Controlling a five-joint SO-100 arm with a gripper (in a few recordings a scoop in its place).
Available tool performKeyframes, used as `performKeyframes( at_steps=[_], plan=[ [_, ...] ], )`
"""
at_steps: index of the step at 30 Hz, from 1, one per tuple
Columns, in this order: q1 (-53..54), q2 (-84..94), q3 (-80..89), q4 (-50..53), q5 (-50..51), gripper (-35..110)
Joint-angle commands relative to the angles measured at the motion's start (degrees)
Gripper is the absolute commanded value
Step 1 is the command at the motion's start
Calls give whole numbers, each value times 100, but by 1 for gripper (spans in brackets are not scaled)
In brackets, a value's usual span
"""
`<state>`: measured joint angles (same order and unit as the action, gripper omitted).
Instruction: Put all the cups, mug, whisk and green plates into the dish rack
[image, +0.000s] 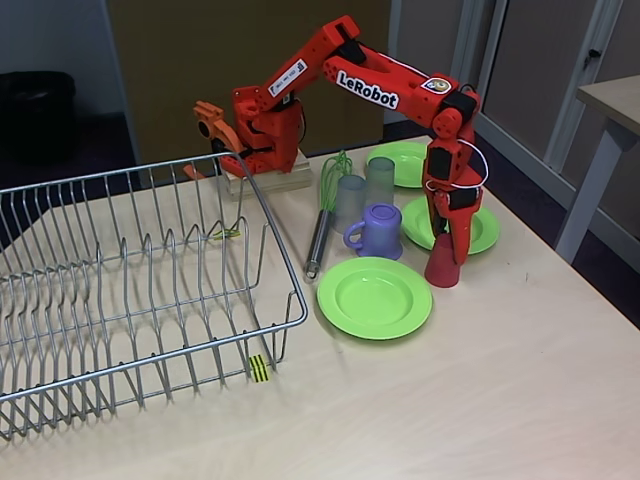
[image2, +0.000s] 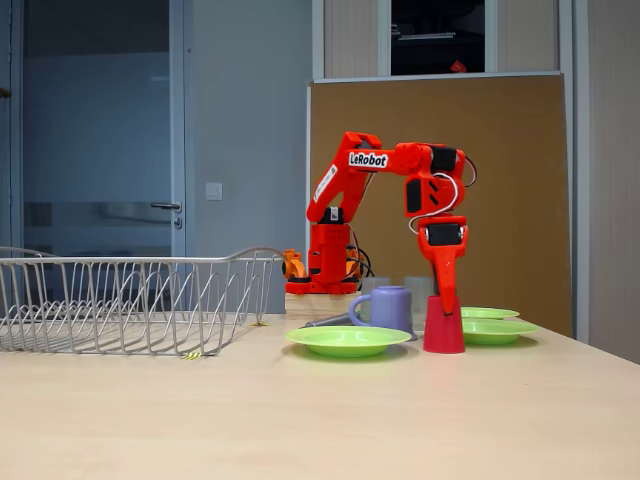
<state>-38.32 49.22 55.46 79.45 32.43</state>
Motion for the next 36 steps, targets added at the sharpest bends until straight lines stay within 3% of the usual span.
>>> performKeyframes(
  at_steps=[1,7,12,19,28,36],
  plan=[
    [9,44,-229,53,-26,14],
    [105,-44,-800,290,-272,6],
    [220,-79,-1811,729,-1134,4],
    [738,1011,-1547,888,-2470,4],
    [2408,3067,-70,1046,-4052,4],
    [4500,3357,-185,1670,-5335,4]
  ],
)
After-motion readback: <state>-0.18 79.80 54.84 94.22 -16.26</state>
